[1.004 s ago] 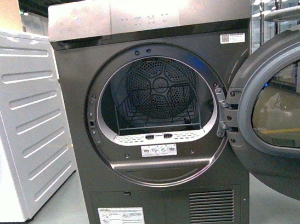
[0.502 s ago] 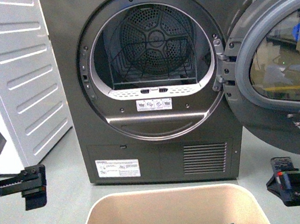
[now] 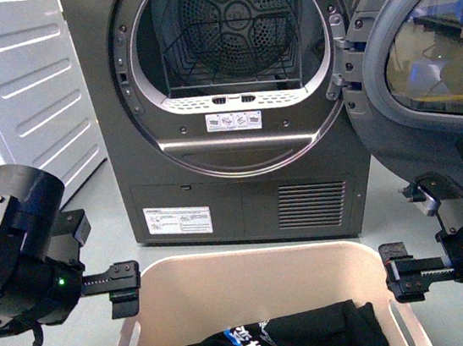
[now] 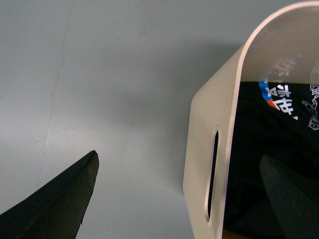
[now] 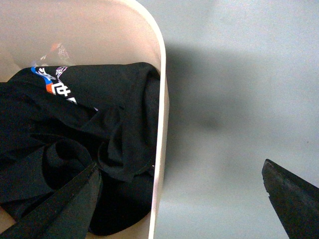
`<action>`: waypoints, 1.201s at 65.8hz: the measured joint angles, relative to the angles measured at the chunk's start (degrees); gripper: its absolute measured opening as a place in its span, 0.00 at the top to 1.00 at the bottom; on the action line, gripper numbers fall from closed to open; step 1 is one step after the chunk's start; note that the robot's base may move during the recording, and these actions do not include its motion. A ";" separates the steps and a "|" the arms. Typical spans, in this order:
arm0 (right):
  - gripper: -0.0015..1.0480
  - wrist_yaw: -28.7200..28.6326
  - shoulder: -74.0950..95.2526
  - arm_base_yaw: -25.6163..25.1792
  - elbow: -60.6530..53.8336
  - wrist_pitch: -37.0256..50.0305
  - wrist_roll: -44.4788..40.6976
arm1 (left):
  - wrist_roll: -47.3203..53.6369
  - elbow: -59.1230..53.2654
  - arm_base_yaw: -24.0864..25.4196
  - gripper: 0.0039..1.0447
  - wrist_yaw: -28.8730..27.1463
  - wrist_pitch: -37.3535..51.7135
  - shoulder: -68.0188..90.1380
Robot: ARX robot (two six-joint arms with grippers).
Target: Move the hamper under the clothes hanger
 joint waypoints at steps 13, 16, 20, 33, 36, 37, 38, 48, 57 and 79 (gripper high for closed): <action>0.07 2.05 1.49 1.29 0.20 -0.09 -1.14 | -0.02 0.28 -0.90 0.06 -0.57 -0.57 1.49; 0.07 2.12 1.97 1.60 0.28 -0.09 -1.11 | -0.02 0.76 -1.07 0.06 -0.59 -0.70 1.73; 0.07 2.58 2.51 1.99 0.39 0.04 -1.11 | -0.04 1.42 -1.16 0.06 -0.59 -0.76 1.90; 0.07 3.74 4.42 2.60 1.14 0.90 -0.98 | -0.52 3.02 -1.79 0.06 -0.59 -0.90 3.30; 0.07 3.93 4.90 2.62 1.25 1.16 -0.92 | -0.87 3.08 -2.01 0.06 -0.57 -0.92 3.72; 0.07 3.98 4.94 2.60 1.25 1.18 -0.90 | -0.92 3.10 -2.05 0.06 -0.55 -0.92 3.80; 0.07 4.02 4.98 2.60 1.27 1.18 -0.90 | -1.11 3.15 -2.21 0.06 -0.55 -0.92 3.98; 0.07 4.37 5.88 2.32 1.49 1.57 -0.74 | -1.84 3.72 -3.13 0.06 -0.07 -1.05 5.53; 0.07 4.55 6.34 1.88 1.64 1.95 -0.72 | -2.16 3.89 -3.91 0.06 0.00 -1.29 6.69; 0.07 4.96 8.50 1.70 2.64 2.27 -0.22 | -2.40 4.35 -4.24 0.06 0.11 -2.16 8.31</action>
